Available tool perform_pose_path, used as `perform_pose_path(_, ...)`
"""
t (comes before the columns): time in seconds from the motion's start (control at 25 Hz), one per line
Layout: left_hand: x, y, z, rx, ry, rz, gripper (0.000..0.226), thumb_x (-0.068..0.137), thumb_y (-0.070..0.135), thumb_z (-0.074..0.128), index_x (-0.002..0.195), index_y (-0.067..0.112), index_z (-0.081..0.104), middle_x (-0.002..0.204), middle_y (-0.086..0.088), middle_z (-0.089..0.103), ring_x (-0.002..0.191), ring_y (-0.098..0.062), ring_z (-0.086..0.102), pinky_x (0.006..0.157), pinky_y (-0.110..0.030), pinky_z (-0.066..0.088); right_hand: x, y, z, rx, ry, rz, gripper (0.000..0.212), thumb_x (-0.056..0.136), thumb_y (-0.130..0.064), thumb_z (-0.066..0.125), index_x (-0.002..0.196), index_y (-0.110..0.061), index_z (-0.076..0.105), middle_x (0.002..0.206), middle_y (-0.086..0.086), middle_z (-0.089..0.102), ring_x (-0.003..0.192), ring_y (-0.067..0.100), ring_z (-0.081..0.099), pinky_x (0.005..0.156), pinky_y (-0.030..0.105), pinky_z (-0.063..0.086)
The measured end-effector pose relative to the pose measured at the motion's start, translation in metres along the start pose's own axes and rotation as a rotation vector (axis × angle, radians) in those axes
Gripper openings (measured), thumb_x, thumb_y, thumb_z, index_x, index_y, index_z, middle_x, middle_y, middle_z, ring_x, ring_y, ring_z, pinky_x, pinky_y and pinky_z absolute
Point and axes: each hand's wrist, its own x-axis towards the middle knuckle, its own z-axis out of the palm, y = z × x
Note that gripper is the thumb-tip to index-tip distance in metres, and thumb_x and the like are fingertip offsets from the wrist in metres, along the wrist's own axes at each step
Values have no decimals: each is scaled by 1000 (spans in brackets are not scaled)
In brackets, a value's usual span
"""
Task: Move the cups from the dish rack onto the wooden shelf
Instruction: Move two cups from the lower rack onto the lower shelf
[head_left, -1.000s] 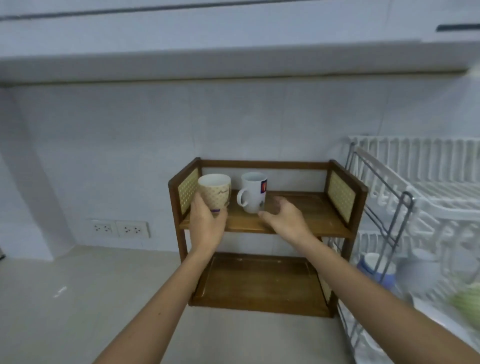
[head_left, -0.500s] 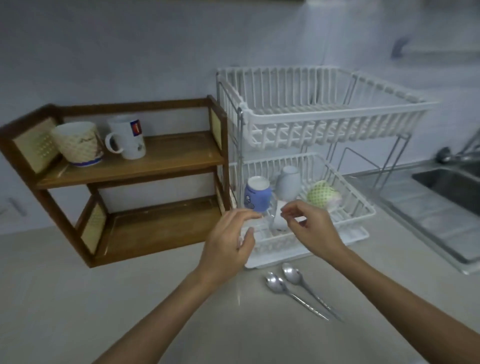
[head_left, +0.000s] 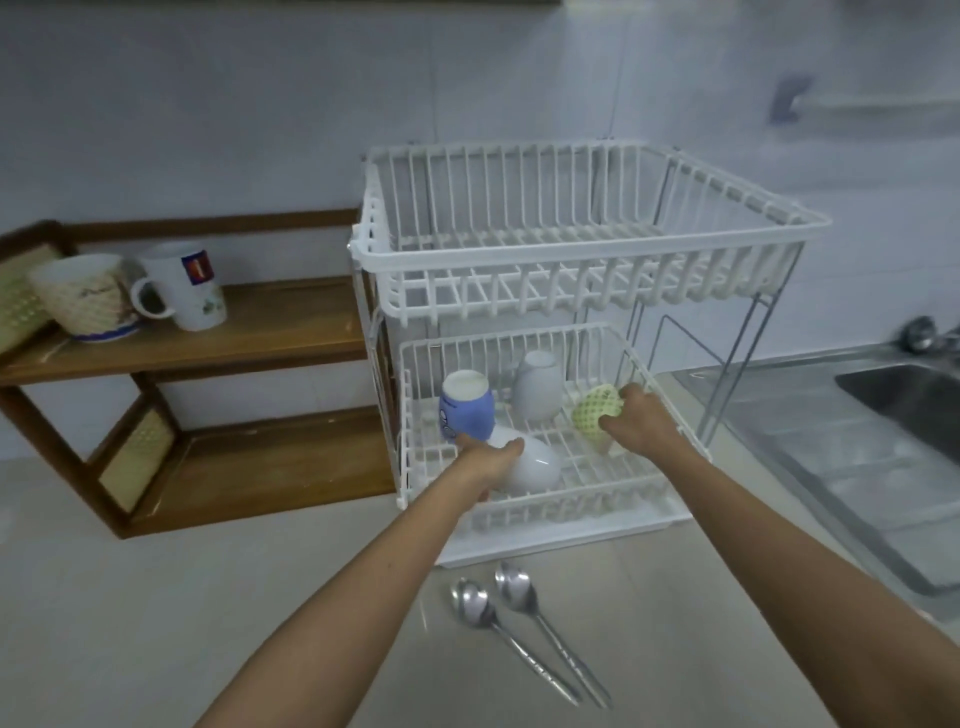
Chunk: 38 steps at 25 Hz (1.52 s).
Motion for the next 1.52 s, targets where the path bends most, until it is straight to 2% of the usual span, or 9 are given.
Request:
perform_pose_path(0.2, 40, 10, 28, 61, 154, -98, 97, 89, 54, 52, 150, 8, -8, 152, -15, 31, 127, -37, 45, 103, -44, 44, 37, 5, 12, -83, -94, 21, 82, 82, -39, 66, 142, -6, 21, 141, 25, 34, 126, 44, 40, 102, 48, 41)
perform_pose_path(0.4, 61, 6, 40, -96, 263, -137, 98, 69, 60, 70, 143, 8, 31, 137, -12, 50, 118, -32, 53, 98, -43, 49, 57, 14, 23, -77, -180, 36, 112, 70, -47, 77, 148, -12, 5, 143, 24, 35, 128, 41, 41, 101, 48, 41)
perform_pose_path(0.56, 67, 6, 45, -176, 307, -117, 100, 64, 52, 76, 141, 8, 30, 133, -12, 53, 113, -31, 57, 96, -44, 51, 63, 20, 31, -65, -147, 27, 118, 64, -46, 81, 148, -14, 5, 141, 23, 39, 126, 39, 43, 99, 46, 43)
perform_pose_path(0.68, 67, 3, 43, -77, 297, -72, 87, 64, 52, 75, 133, 9, 45, 127, -10, 58, 107, -29, 60, 91, -42, 53, 62, 25, 37, -7, -92, 43, 111, 64, -45, 81, 145, -10, 13, 140, 21, 38, 127, 40, 41, 101, 48, 43)
perform_pose_path(0.84, 50, 3, 23, 10, 312, 129, 70, 64, 50, 78, 119, 13, 58, 120, -4, 64, 104, -24, 62, 90, -40, 54, 54, 29, 36, 277, 80, -41, 101, 56, -37, 86, 136, -13, 29, 120, 11, 49, 111, 34, 52, 80, 37, 50)
perform_pose_path(0.92, 31, 6, 9, 33, 275, 285, 65, 64, 43, 82, 118, 17, 57, 117, -1, 66, 104, -21, 63, 91, -40, 53, 43, 26, 28, 475, 134, -118, 98, 52, -37, 88, 131, -21, 33, 105, -1, 49, 94, 23, 55, 59, 22, 45)
perform_pose_path(1.04, -7, 2, -12, -10, 131, 454, 65, 65, 25, 86, 119, 20, 52, 115, 3, 64, 105, -15, 62, 91, -37, 53, 15, 12, 17, 747, 123, -223, 89, 48, -34, 89, 118, -37, 34, 100, -15, 51, 86, 4, 55, 49, 11, 46)
perform_pose_path(1.28, -94, -51, -83, -25, -127, 598, 81, 63, -1, 85, 130, 20, 44, 114, 8, 61, 96, 6, 61, 78, -14, 53, -77, -21, 17, 1137, -25, -431, 75, 47, -19, 82, 108, -47, 49, 111, -9, 60, 101, 9, 62, 70, 20, 56)
perform_pose_path(1.52, -132, -125, -193, 123, -20, 538, 79, 57, 23, 91, 117, 42, 44, 104, 29, 59, 99, 8, 58, 68, -12, 54, -167, -85, 58, 1089, -298, -670, 96, 45, -28, 90, 128, -33, 43, 123, -11, 53, 115, 17, 54, 85, 33, 55)
